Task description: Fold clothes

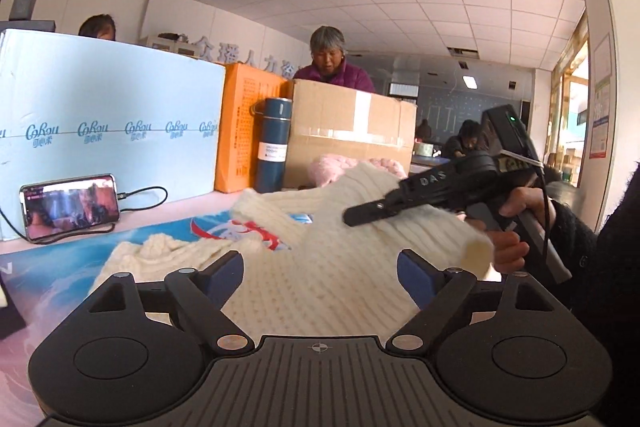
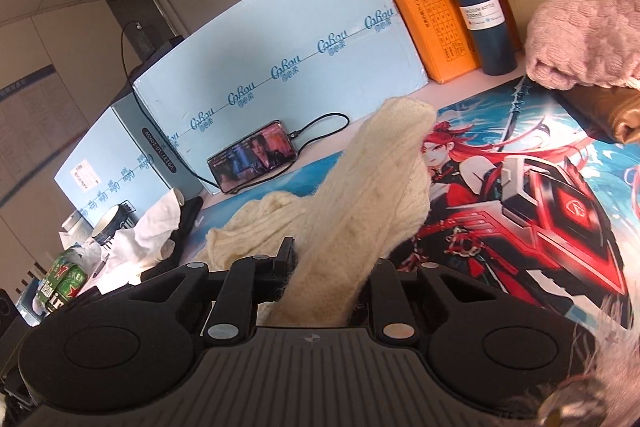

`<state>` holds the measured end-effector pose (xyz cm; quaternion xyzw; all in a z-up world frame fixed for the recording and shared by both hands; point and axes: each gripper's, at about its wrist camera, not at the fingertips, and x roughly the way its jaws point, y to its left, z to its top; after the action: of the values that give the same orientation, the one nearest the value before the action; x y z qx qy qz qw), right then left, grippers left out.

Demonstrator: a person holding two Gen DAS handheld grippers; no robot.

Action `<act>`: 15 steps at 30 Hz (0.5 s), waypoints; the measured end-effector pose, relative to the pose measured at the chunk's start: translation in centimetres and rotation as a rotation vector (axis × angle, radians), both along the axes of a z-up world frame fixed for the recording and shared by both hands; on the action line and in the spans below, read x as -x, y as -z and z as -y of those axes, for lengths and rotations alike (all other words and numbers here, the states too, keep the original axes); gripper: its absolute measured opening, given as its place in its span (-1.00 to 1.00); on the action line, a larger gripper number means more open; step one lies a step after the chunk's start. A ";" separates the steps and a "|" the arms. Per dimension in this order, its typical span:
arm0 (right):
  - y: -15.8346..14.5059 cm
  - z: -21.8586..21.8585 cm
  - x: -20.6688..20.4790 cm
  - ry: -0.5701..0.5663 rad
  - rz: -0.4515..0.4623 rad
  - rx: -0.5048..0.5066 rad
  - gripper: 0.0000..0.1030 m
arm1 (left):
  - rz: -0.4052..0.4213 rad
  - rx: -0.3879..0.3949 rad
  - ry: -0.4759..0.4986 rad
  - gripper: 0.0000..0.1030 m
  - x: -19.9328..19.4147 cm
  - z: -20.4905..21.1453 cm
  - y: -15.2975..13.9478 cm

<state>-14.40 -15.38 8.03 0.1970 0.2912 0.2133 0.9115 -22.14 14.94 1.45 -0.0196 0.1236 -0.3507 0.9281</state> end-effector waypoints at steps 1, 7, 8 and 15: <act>0.3 0.8 0.6 0.023 -0.008 0.008 -0.68 | -0.015 0.001 -0.060 0.69 -0.3 -0.3 0.0; 3.4 4.0 2.5 0.062 -0.133 0.016 -0.30 | -0.273 -0.097 -0.472 0.69 -5.2 -1.5 1.1; 3.5 4.3 2.8 0.077 -0.136 0.020 -0.15 | -0.311 -0.124 -0.477 0.69 -5.8 -1.5 1.4; 3.7 7.7 1.9 0.246 -0.099 -0.023 0.42 | -0.373 -0.217 -0.460 0.67 -6.0 0.4 3.1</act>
<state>-16.28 -23.12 4.32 0.2521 0.3070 0.0931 0.9130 -16.12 14.50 -1.63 -0.0118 0.3209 -0.1065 0.9410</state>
